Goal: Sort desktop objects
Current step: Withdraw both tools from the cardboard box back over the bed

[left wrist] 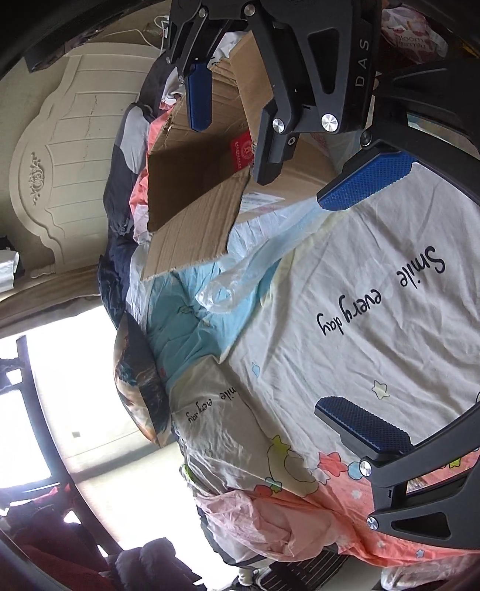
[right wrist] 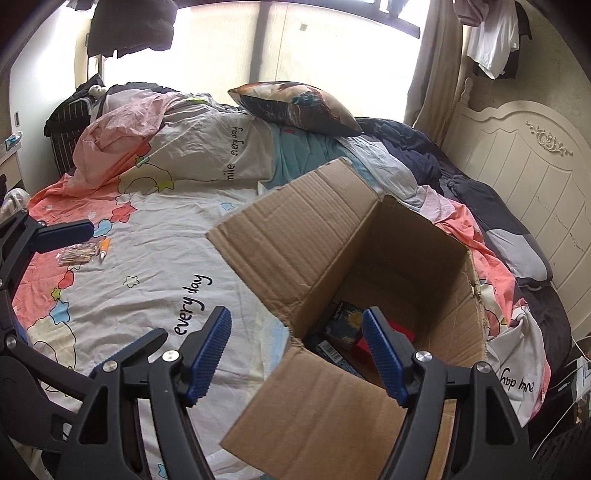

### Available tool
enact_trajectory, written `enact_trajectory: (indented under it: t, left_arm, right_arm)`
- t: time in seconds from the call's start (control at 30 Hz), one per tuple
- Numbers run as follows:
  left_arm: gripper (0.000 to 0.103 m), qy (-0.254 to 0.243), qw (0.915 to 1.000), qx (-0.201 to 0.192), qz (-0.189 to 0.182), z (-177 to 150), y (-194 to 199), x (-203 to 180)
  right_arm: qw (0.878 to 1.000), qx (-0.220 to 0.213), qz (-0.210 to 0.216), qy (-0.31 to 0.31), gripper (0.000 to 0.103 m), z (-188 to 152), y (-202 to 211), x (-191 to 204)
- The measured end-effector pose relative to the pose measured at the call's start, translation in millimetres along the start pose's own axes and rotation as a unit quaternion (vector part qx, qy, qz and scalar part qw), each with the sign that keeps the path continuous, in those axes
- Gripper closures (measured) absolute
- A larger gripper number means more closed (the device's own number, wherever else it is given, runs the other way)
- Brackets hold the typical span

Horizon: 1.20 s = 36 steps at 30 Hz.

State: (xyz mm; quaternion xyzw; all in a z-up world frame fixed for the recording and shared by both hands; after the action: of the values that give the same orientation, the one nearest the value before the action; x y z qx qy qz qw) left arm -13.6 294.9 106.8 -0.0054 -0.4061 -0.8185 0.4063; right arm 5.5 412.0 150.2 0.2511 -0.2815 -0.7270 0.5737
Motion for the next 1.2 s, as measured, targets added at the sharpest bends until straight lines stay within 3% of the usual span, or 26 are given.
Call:
enact_trajectory:
  t: [0.43, 0.7, 1.2]
  left_arm:
    - [0.000, 0.031, 0.9966, 0.035, 0.067, -63.6, 1.6, 69.0]
    - [0.000, 0.069, 0.9919, 0.065, 0.085, -108.2, -1.8, 120.1]
    - [0.000, 0.081, 0.9832, 0.111, 0.120, -183.6, -2.2, 188.0]
  right_arm:
    - [0.998, 0.016, 0.041, 0.043, 0.033, -2.6, -24.3, 77.1]
    - [0.994, 0.030, 0.070, 0.073, 0.033, -4.1, -45.3, 130.2]
    - [0.984, 0.059, 0.115, 0.123, 0.033, -9.0, -86.6, 225.5]
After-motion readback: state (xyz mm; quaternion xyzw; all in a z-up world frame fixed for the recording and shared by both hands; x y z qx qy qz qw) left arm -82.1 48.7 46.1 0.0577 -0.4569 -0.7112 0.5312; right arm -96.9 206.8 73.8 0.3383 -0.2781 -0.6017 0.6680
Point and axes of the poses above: each gripper's, at about its wrist camera, not at the fingertips, and y roughly against the way its jaws point, x to its left, z to its top, the point moved 4 cm from there along -y, roughly the way its jaws point, and after that the axes turned 9 degrees about -y, right-handed, at the moved point
